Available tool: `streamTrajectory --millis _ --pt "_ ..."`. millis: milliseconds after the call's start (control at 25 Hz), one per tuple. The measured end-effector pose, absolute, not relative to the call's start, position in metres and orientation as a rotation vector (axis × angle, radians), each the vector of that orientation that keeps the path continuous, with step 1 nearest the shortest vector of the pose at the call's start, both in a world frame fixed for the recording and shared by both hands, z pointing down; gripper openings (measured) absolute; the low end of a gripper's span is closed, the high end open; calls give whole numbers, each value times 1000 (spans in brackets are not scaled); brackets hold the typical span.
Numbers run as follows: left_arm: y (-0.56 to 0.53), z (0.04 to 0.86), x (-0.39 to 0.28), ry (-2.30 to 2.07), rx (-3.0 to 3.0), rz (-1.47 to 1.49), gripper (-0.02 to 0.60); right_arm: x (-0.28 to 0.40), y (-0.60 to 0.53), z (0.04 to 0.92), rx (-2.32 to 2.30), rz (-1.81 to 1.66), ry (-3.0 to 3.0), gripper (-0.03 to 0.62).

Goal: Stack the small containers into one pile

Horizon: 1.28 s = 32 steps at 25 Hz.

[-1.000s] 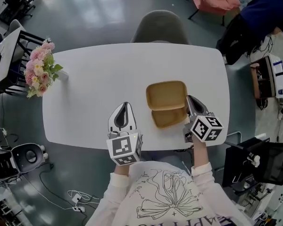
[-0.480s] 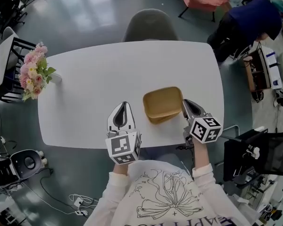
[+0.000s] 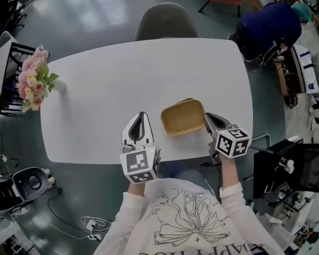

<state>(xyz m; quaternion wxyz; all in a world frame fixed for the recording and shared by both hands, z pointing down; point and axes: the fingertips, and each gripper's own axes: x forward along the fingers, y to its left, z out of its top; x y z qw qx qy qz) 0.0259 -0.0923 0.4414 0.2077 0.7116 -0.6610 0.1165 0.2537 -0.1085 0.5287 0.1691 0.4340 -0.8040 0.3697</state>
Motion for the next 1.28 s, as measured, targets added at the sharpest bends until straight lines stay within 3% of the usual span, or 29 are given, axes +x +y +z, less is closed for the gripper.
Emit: streamTrajectory --millis 680,720,800,1280 --pt "-70 447 23 -1885 1917 340 6 260 -114 582 1148 955 -2145 29" --pt "-69 447 21 -1888 1914 338 6 259 -115 583 1158 951 -2141 36" --pt "-69 446 18 -1896 1909 335 6 254 -115 580 1175 933 -2144 115" --pt "-86 400 3 -1920 2012 256 6 209 -128 461 1440 591 -2391 94"
